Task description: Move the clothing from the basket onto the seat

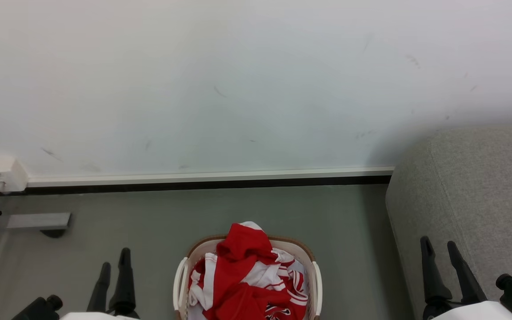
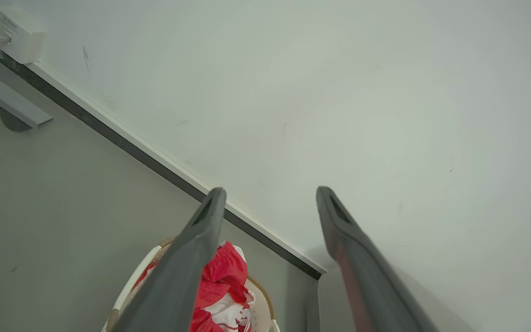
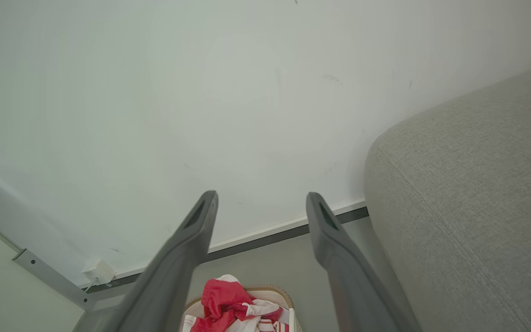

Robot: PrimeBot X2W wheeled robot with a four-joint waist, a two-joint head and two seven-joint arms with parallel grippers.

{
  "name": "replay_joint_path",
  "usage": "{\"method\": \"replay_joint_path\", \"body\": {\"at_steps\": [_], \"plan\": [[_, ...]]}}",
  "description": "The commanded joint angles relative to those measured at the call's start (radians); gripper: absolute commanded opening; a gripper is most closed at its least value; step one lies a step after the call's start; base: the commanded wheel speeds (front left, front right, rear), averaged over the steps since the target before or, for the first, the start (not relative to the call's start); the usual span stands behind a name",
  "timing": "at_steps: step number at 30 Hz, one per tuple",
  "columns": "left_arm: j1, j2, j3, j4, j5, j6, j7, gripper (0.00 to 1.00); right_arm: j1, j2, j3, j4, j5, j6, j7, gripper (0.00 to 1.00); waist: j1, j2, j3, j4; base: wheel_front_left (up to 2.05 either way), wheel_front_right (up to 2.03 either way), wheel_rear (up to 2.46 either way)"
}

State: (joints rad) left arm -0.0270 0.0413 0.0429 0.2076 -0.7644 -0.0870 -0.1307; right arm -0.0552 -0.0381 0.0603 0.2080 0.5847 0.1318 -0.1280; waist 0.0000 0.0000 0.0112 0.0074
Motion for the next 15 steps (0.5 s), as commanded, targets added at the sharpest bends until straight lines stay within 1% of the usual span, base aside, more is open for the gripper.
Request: {"method": "replay_joint_path", "body": {"at_steps": [1,15], "plan": [[0.002,0.009,-0.001,-0.016,0.029,0.002,-0.007,1.0,-0.001,-0.011,0.005,-0.006,-0.033,-0.001,-0.01,1.0,0.0,0.0,0.0,0.0,0.0,0.0,0.0],[0.007,0.01,-0.009,-0.025,0.204,0.009,-0.046,1.0,-0.004,-0.013,0.025,0.0,-0.171,-0.001,-0.047,1.0,0.0,0.0,0.003,-0.001,0.0,0.0,0.0]]}}
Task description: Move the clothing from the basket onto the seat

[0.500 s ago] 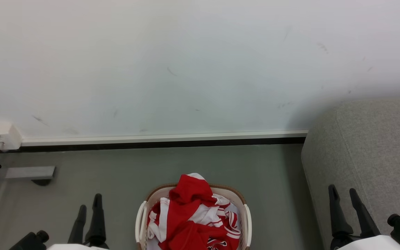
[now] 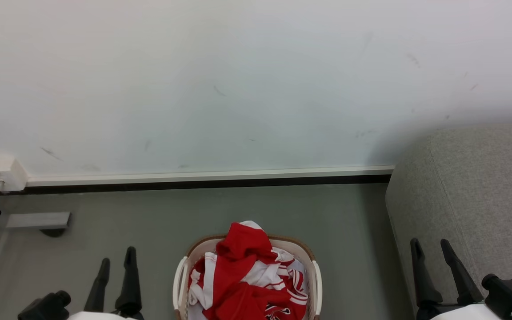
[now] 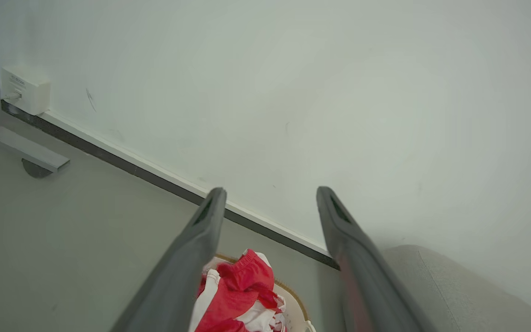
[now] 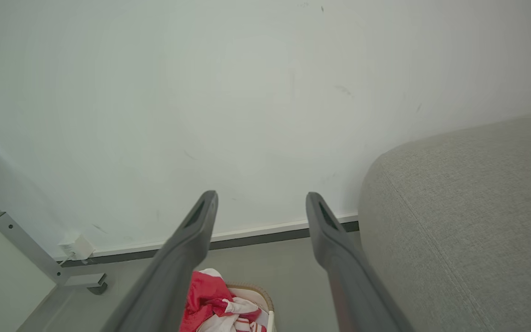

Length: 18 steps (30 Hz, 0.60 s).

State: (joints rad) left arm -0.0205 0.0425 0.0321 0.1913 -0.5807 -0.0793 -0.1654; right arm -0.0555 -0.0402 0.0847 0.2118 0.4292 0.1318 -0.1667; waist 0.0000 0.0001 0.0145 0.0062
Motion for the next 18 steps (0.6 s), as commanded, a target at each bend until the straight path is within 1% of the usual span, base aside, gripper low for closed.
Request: {"method": "replay_joint_path", "body": {"at_steps": [1,5,18], "plan": [[0.001,0.009,0.001,-0.008,0.034,0.0,-0.013,1.0,-0.003,-0.011,0.001,-0.003,-0.026,-0.001,-0.011,1.0,0.0,-0.0001,0.0,0.0,0.0,0.0,0.0],[0.005,0.009,0.001,-0.005,0.088,-0.006,-0.022,1.0,-0.001,-0.011,-0.003,0.001,-0.065,-0.001,-0.021,1.0,0.0,-0.0001,0.0,0.0,0.0,0.0,0.0],[0.012,0.01,0.006,-0.009,0.217,-0.013,-0.048,1.0,0.005,-0.012,-0.006,0.013,-0.139,-0.002,-0.047,1.0,0.0,-0.0001,0.0,0.006,0.0,0.0,0.0]]}}
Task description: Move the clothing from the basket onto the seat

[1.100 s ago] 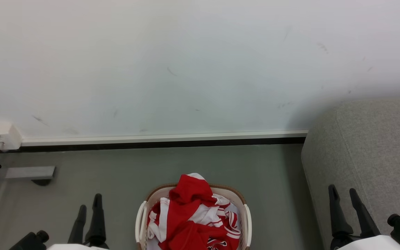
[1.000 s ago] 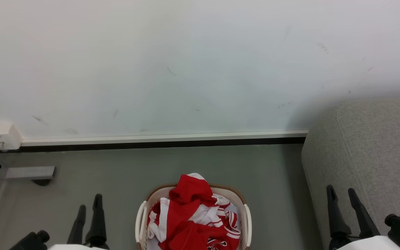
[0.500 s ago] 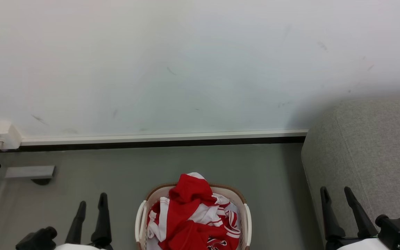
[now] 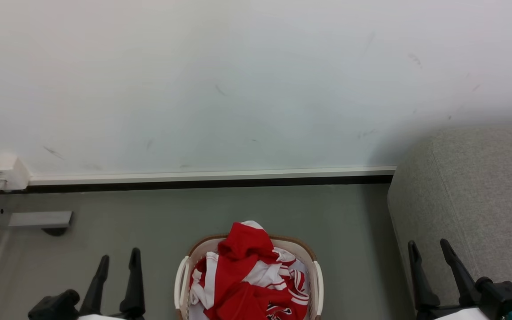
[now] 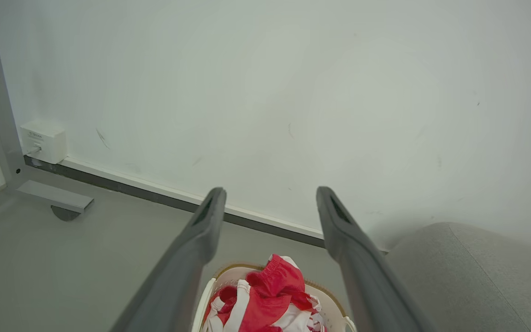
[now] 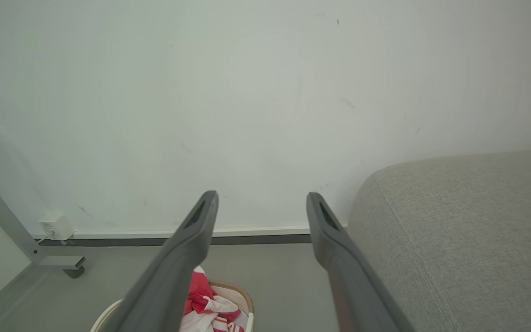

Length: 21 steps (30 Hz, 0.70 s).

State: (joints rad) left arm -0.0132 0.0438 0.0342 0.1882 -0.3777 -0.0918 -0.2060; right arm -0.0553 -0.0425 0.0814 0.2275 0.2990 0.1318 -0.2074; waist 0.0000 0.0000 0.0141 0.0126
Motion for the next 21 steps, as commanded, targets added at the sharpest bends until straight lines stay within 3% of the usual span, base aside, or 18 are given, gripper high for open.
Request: {"method": "replay_joint_path", "body": {"at_steps": [1,21], "plan": [[0.006,0.009,0.006,-0.005,0.023,-0.002,-0.01,1.0,0.005,-0.01,-0.003,0.0,-0.015,-0.002,-0.008,1.0,0.0,0.0,0.0,0.0,0.0,0.0,0.0],[0.027,0.01,0.019,0.01,0.161,-0.005,-0.047,1.0,0.009,-0.011,-0.002,0.031,-0.097,-0.002,-0.046,1.0,0.0,0.0,0.0,-0.003,0.0,0.0,0.0]]}}
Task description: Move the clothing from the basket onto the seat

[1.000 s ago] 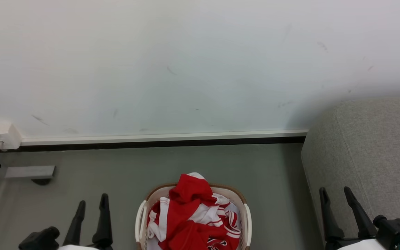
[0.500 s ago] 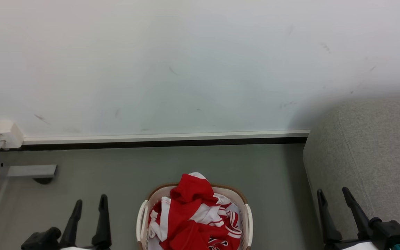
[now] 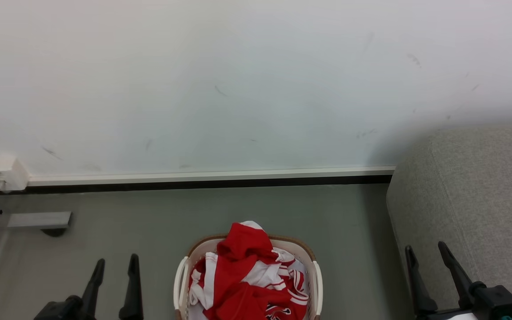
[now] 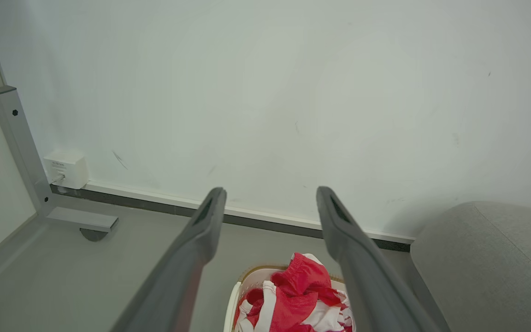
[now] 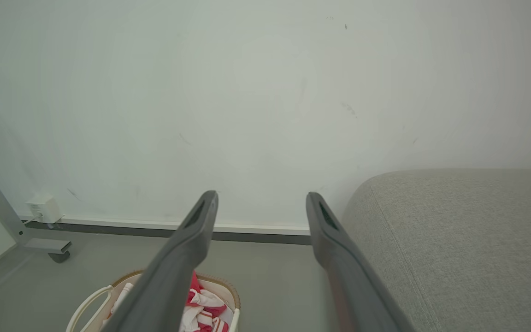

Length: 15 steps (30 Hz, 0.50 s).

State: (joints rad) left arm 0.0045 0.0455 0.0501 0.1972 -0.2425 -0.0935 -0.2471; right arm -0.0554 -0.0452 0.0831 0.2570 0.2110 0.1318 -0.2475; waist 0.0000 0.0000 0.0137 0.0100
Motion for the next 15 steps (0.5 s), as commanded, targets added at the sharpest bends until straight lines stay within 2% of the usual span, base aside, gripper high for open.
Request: {"method": "replay_joint_path", "body": {"at_steps": [1,8,15], "plan": [[0.01,0.008,0.003,0.001,0.032,-0.003,-0.009,1.0,0.008,-0.008,-0.003,0.002,-0.012,-0.002,-0.009,1.0,0.0,0.0,0.0,-0.001,0.0,0.0,0.0],[0.016,0.008,-0.003,-0.001,0.068,0.003,-0.019,1.0,0.009,-0.008,0.003,0.007,-0.044,-0.002,-0.02,1.0,0.0,0.0,0.004,-0.004,0.0,0.0,0.0],[0.014,0.008,0.0,0.005,0.058,0.001,-0.018,1.0,0.007,-0.008,-0.003,0.008,-0.02,-0.002,-0.019,1.0,0.0,0.0,0.012,-0.009,0.0,0.0,0.0]]}}
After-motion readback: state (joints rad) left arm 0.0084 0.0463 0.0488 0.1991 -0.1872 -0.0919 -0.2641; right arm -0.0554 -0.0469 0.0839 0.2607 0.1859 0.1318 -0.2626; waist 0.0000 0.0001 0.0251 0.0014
